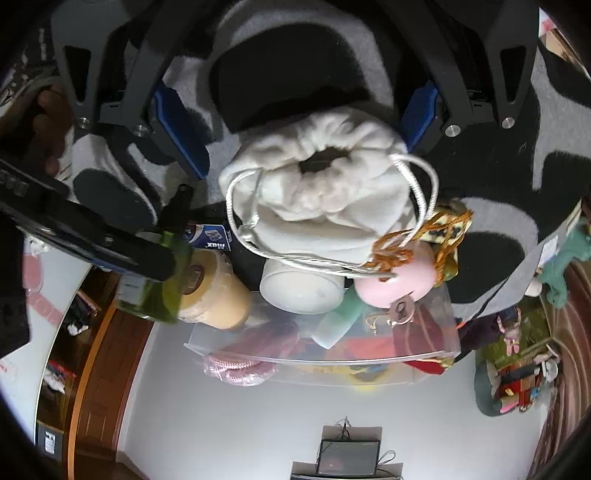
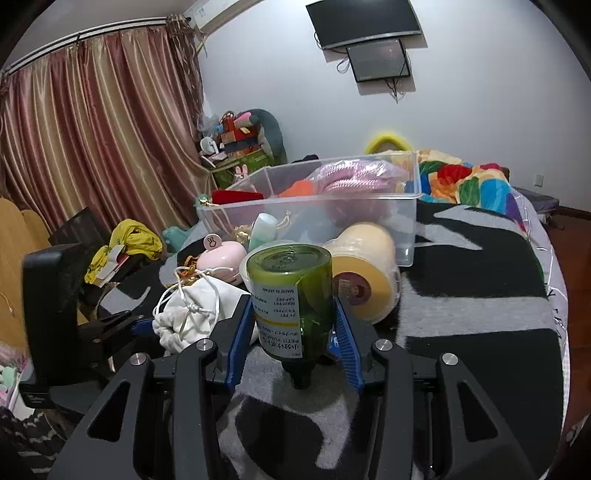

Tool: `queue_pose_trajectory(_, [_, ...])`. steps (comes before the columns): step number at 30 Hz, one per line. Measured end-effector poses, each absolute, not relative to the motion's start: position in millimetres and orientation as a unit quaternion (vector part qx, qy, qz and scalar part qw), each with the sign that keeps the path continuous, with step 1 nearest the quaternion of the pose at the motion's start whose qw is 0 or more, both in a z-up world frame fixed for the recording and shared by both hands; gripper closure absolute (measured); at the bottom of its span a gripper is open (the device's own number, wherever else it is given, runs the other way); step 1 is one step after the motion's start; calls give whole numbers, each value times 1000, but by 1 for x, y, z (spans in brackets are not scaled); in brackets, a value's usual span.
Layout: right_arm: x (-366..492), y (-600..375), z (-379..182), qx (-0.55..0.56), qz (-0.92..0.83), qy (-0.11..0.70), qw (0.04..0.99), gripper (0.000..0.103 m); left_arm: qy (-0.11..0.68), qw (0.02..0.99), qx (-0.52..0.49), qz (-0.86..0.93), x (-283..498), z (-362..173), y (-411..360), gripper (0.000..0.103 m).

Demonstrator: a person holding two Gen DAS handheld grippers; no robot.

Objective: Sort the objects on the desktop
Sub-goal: 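Close the left tool on the white drawstring pouch and lift it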

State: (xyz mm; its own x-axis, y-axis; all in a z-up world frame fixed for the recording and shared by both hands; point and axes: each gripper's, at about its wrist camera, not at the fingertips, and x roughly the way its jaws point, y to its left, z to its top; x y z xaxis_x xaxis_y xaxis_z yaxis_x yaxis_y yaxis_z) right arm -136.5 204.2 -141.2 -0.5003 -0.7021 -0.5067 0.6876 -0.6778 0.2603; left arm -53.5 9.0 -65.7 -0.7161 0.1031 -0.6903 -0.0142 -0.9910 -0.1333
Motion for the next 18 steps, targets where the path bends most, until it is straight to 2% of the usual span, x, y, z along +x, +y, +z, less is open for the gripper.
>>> queue_pose_trajectory(5, [-132,214,-135,283,-869,-22,405,64,-63,31,-379,923,-68,-63,10,7])
queue_pose_trajectory(14, [-137,226,-136,284,-865,-46,412,64,-115,20,-378,918,-89,-67,-1,4])
queue_pose_trajectory(16, [-139,227,-139,287,-865,-49,409,64,-110,9,-370,923,-87,-68,1,9])
queue_pose_trajectory(18, [-140,229,-141,290,-862,-54,411,64,-98,-13,-360,928,-82,-69,2,23])
